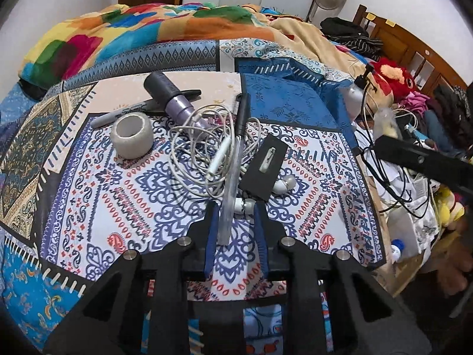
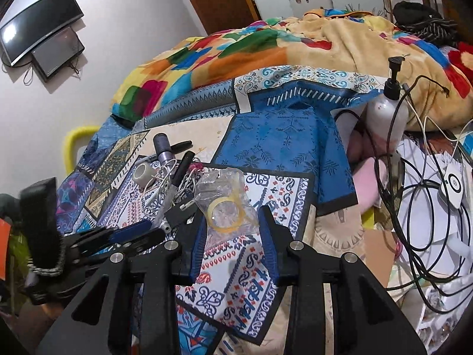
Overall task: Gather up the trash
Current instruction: 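Grasp the pen with the left gripper while the right gripper grasps the plastic bag, then carry the pen and plastic bag with both grippers over the trash bin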
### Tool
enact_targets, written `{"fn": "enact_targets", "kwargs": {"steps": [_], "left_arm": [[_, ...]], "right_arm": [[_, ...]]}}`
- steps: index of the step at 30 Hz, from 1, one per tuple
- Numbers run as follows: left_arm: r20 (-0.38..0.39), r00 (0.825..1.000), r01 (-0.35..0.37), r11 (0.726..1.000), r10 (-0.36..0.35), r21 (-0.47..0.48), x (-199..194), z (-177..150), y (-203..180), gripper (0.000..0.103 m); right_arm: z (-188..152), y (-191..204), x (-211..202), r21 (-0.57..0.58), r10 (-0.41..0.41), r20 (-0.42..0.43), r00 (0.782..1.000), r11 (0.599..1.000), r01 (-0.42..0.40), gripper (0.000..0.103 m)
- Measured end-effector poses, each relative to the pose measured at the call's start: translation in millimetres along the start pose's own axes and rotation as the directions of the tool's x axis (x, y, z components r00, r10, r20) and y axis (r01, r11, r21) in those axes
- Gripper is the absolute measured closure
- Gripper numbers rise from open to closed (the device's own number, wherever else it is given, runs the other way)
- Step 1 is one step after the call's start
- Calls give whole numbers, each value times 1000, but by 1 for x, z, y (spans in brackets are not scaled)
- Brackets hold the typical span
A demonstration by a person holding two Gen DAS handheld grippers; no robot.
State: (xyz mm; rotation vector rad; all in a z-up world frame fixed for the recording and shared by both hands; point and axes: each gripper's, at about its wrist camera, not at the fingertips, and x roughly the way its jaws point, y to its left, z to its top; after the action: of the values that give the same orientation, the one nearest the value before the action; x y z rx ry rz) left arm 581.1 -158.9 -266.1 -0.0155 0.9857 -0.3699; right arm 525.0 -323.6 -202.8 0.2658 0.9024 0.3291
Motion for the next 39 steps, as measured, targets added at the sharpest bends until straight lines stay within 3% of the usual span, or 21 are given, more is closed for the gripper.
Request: {"fn": "enact_targets", "kwargs": {"steps": [1,2,3,11,22,29,39], "left_arm": [[-1,1000,-2,1000,2,3,1,0,-2,85],[2,1000,-8,1000,8,8,1,-1,-4,95],[2,1000,-23,1000,23,18,1,-1,-7,96],[28,1000,-14,1000,14,0,-25,-2,-10,96],[147,989,-31,999,30,7,-118,0,-27,96],[250,966,-67,998,62,10,-197,-10,-38,96],[360,923,-128,991,133,-38,-299,-50,-27,96]], "right_arm": [[1,1,0,-5,-1,0,1000,1000,1,71],[1,2,-1,-9,2,3,1000,1000,-2,71],[2,3,-2,-11,8,8,1000,1000,-8,71],[-3,14,-17,-16,27,27,999,1000,-26,71],[-1,44,-69,-61,26,90,996,998,-20,71],[-1,79,-118,-118,50,171,984,993,-30,71],[-16,135,-177,-207,91,243,966,978,-40,71]]}}
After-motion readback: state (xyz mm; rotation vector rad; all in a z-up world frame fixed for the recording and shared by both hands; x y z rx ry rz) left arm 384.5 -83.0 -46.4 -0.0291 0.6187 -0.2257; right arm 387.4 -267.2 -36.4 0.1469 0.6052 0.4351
